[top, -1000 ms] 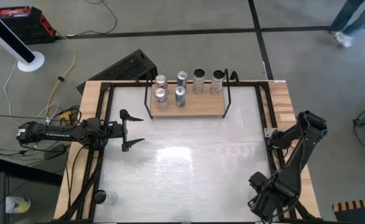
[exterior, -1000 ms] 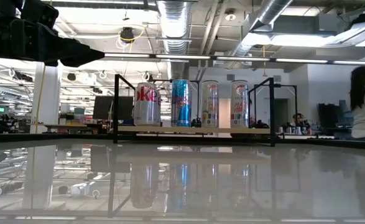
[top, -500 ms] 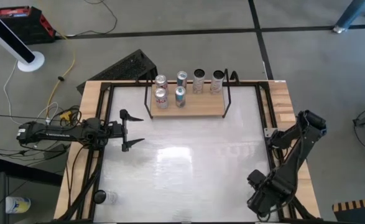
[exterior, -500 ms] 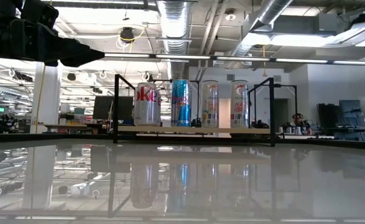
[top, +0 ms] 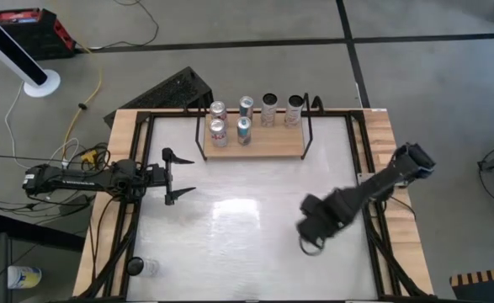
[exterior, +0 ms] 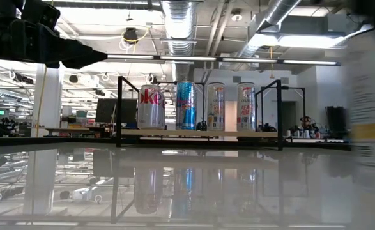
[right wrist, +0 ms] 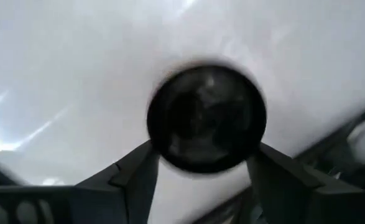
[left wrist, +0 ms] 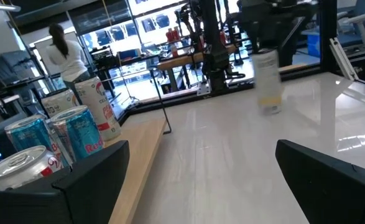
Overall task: Place canned beverage on shelf
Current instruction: Put the white-yellow soda can on the shelf aligned with the other white-yellow soda can on the shelf
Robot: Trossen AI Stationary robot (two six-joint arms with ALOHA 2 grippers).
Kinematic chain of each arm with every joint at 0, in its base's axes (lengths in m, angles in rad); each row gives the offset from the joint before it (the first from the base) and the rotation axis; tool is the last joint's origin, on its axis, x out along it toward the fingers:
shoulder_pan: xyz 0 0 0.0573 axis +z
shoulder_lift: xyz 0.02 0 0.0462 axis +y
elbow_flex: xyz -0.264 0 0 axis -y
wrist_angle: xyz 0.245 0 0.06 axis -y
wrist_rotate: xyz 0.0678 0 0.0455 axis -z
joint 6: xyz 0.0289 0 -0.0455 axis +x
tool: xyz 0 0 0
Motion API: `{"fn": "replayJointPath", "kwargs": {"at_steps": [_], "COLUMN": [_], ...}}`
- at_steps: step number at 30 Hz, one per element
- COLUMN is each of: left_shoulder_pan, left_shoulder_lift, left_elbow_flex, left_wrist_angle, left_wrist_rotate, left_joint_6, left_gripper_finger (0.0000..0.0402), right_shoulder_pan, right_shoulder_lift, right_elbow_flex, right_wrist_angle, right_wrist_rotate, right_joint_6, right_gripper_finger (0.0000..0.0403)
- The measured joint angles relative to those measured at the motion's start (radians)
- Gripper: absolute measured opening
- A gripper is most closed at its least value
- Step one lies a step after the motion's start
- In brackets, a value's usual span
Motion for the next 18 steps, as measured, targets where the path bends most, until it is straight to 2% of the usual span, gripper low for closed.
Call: {"fn": "replayJointPath", "kwargs": {"at_steps": [6,11,14,18], "left_shoulder_pan": [0.000,0.000,0.000,0.000], "left_shoulder_lift": [0.000,0.000,0.000,0.000], "left_elbow_flex": [0.000,0.000,0.000,0.000], "left_wrist_angle": [0.000,0.000,-0.001,-0.001], "left_wrist_rotate": [0.000,-0.002,-0.002,-0.002], "left_joint_6": [0.000,0.008,0.008,0.021], "left_gripper_finger": [0.0393,0.0393,0.0393,0.0393], "right_shoulder_pan": [-0.230,-0.388,-0.437,-0.438], "right_shoulder_lift": [0.002,0.002,0.004,0.003], "right_elbow_flex": [0.101,0.178,0.175,0.112], "right_wrist_angle": [-0.010,0.044,0.084,0.134], "right_wrist_rotate": [0.134,0.158,0.136,0.131], "right_joint_6": [-0.284,-0.418,-0.441,-0.435], "right_gripper_finger": [0.0234,0.0206,0.0188,0.0175]}}
